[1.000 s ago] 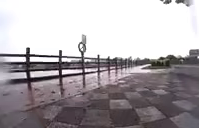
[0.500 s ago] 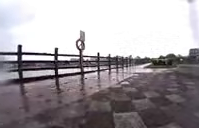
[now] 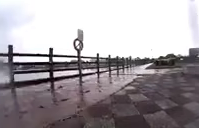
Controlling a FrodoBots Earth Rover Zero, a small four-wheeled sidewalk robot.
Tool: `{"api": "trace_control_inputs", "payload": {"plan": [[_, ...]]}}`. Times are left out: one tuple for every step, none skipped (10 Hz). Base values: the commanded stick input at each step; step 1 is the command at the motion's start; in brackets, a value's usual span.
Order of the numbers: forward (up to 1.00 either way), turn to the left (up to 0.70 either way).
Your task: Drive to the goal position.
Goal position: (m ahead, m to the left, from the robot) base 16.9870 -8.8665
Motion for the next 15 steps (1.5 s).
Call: {"api": "trace_control_inputs", "payload": {"plan": [[1.0, -0.26], [1.0, -0.08], [1.0, 0.0], [1.0, 0.0], [1.0, 0.0], [1.0, -0.01], [1.0, -0.1], [1.0, -0.19], [1.0, -0.28], [1.0, -0.35], [1.0, -0.35], [1.0, -0.35], [1.0, -0.35], [1.0, -0.35], [1.0, -0.25]]}}
